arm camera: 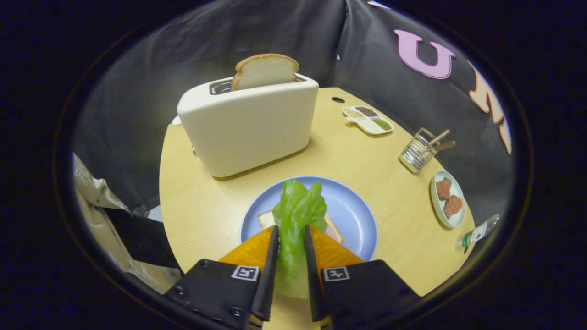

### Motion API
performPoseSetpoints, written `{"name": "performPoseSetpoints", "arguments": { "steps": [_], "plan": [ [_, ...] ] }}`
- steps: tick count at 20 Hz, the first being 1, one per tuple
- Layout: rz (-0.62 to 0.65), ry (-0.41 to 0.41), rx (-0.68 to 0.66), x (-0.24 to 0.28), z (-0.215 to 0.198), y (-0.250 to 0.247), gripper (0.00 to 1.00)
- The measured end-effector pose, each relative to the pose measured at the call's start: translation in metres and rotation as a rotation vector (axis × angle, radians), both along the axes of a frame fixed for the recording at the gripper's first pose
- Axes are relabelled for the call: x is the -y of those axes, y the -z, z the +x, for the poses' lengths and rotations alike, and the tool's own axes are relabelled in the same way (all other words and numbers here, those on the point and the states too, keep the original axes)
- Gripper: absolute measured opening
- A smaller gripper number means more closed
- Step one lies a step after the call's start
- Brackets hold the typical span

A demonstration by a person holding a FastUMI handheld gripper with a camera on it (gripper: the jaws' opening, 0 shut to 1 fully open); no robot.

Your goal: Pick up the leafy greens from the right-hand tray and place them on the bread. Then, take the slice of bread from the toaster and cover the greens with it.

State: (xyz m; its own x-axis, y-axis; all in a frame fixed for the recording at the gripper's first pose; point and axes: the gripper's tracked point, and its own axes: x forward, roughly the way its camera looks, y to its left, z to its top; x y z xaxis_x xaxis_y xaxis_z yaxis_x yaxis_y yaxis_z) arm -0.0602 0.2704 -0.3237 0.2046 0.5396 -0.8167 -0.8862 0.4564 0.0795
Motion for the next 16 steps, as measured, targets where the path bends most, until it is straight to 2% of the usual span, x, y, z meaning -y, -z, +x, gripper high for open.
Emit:
{"name": "performPoseSetpoints", "arguments": {
  "steps": [2, 10, 16],
  "plan": [
    [0.000, 0.007, -0.002, -0.002, 0.001, 0.001, 0.44],
    [0.022, 0.025, 0.020, -0.007, 0.004, -0.011, 0.99],
    [0.063, 0.090, 0.052, -0.017, 0.020, -0.041, 1.00]
  ]
}}
